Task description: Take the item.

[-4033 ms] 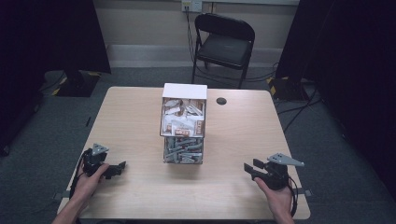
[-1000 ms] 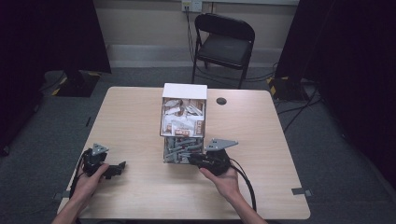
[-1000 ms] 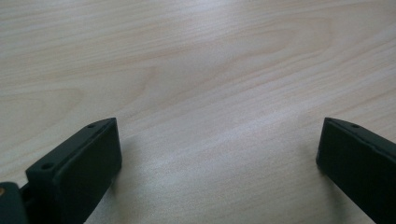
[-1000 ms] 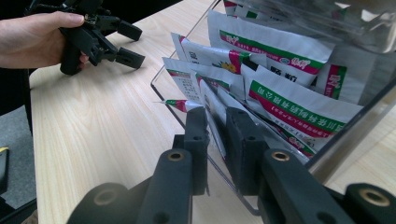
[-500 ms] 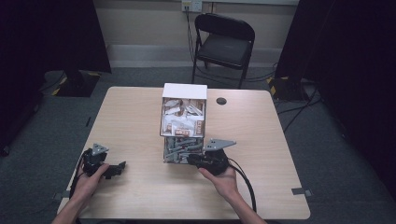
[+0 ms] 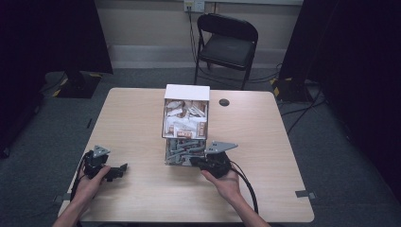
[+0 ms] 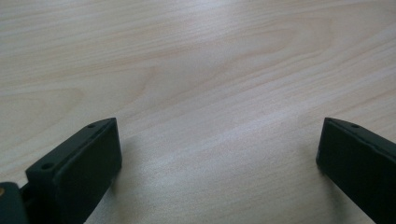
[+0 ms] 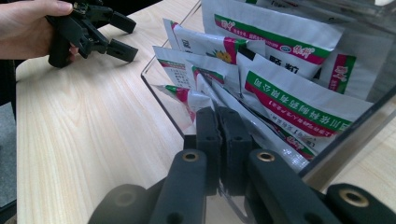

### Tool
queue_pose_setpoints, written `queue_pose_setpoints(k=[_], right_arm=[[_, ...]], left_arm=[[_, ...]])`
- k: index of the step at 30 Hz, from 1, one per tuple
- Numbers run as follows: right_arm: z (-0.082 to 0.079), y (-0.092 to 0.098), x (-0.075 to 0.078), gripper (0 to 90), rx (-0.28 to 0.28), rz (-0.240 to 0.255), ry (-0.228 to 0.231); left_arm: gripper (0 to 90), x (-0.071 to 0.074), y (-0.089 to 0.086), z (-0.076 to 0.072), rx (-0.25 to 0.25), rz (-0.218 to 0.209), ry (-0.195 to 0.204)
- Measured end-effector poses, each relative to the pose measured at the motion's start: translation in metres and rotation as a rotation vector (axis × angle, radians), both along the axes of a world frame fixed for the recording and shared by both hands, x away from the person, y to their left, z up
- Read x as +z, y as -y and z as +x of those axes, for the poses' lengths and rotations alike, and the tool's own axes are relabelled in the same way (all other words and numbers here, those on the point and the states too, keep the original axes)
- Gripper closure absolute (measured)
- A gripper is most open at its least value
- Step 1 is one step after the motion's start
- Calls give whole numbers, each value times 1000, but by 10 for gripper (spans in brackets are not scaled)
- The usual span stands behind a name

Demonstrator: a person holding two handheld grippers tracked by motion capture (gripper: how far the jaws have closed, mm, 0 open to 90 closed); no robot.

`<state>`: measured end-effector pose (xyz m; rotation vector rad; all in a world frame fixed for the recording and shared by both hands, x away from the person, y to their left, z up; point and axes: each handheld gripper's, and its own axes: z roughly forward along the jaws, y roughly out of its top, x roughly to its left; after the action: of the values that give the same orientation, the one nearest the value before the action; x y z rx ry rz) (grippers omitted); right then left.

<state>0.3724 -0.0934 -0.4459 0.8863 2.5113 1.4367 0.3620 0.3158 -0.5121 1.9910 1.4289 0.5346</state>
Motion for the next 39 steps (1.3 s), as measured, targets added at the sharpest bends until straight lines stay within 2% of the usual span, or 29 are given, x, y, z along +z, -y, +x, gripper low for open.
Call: queue_pose_setpoints(k=[25,39], right_arm=[[0,4,4,897,3,1,9],[-3,9,15,899,-1,19,34]], left_arm=[[0,0,0,0,0,0,0],[0,0,0,0,0,0,0]])
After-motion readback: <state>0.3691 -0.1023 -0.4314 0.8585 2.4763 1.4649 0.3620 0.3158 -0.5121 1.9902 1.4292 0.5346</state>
